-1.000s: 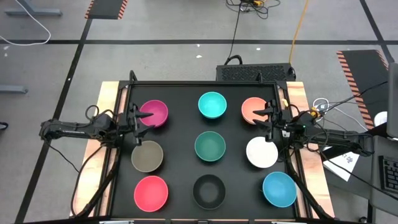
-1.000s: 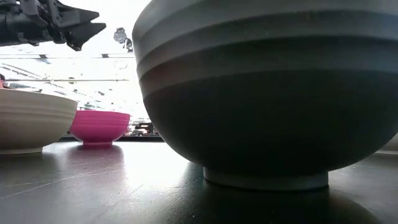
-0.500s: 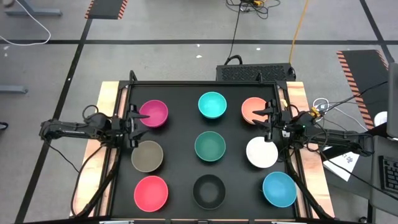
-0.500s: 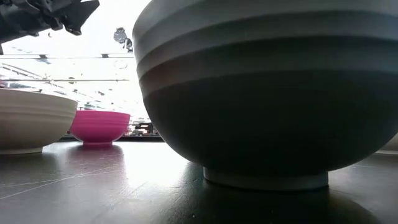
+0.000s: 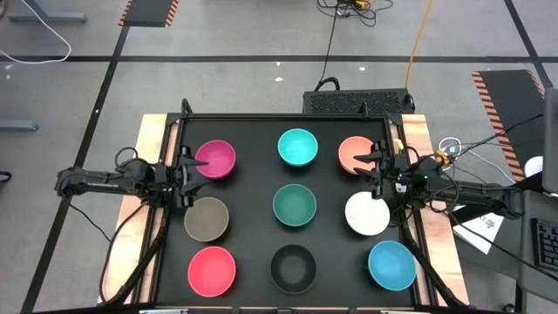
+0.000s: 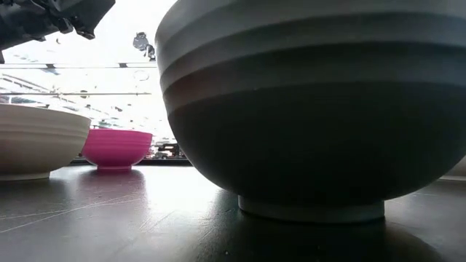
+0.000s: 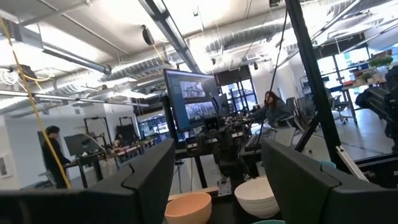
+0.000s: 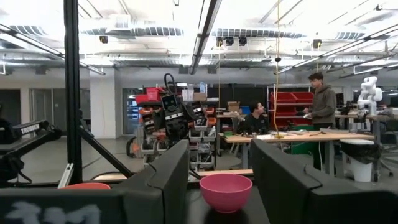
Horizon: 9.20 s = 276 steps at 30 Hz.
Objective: Nest bowls inside each other
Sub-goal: Stack the light orange bowl on top of the green bowl
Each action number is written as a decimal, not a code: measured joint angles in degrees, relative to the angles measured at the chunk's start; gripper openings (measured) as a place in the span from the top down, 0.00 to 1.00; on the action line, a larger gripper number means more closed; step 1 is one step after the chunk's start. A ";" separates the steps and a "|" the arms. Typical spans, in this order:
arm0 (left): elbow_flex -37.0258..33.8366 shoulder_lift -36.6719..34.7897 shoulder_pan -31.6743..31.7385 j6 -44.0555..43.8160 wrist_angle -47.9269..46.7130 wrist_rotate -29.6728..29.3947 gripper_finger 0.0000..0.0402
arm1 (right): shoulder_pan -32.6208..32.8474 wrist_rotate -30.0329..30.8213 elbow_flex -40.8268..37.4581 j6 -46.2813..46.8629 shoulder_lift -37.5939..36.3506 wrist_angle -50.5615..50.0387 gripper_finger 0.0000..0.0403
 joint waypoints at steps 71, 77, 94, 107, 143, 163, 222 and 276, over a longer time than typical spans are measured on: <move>0.09 0.00 -0.01 -9.88 -5.02 0.22 0.39 | -18.65 18.01 51.10 0.86 40.12 -87.21 0.60; 0.09 0.00 -0.02 -10.98 -5.48 0.27 0.39 | -20.25 12.68 53.26 0.31 41.55 -90.28 0.58; 0.09 0.00 -0.02 -11.80 -6.83 1.84 0.39 | -20.57 5.94 59.23 3.17 53.22 -104.09 0.56; 0.09 0.00 0.00 -11.41 -8.58 2.65 0.39 | -20.15 -0.18 59.30 1.84 56.72 -102.18 0.56; 0.09 0.00 -0.02 -10.40 -9.32 6.37 0.39 | -17.90 3.37 59.25 -1.30 68.18 -97.84 0.57; 0.09 0.00 0.00 -9.34 -10.70 6.34 0.39 | -18.31 4.30 53.53 -4.38 67.91 -94.31 0.99; 0.11 0.00 0.00 -12.07 -12.09 1.75 0.39 | 22.92 4.61 88.69 4.60 74.49 -90.36 1.00; 0.11 0.00 0.00 -13.59 -15.66 4.92 0.39 | 27.12 6.01 97.74 3.08 90.47 -98.60 0.95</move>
